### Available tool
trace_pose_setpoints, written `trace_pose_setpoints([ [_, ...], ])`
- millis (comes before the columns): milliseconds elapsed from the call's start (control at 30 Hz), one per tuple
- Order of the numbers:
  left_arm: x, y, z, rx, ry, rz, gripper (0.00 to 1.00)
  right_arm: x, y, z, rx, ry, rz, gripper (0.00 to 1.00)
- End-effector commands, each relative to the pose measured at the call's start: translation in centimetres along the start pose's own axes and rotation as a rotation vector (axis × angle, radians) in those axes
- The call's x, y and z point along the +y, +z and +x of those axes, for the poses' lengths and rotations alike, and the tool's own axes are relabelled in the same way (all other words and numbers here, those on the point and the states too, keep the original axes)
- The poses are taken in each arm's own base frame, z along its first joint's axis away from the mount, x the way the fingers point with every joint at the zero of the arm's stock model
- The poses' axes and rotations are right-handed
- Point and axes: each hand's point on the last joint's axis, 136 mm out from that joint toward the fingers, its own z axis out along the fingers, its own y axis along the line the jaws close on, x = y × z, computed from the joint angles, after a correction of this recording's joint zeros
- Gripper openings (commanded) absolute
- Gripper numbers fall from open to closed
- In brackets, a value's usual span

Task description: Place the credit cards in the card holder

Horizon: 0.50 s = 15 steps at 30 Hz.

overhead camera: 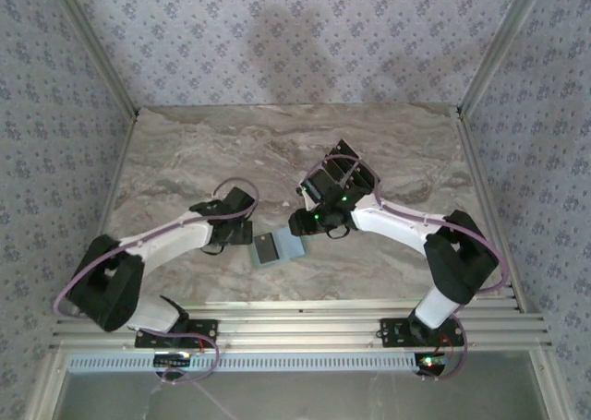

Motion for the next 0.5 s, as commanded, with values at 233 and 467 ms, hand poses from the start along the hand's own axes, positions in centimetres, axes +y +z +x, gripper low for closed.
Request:
trace_pose_setpoints([
  [233, -1.7, -2.2, -0.3, -0.044, -0.155, 0.181, 1.00, -0.1, 2.0, 0.3, 0.058, -0.080, 0.057, 0.47],
  [467, -2.2, -0.7, 1.4, -0.003, -0.148, 0.168, 1.00, 0.4, 3.9, 1.2, 0.113, -0.123, 0.063, 0.46],
])
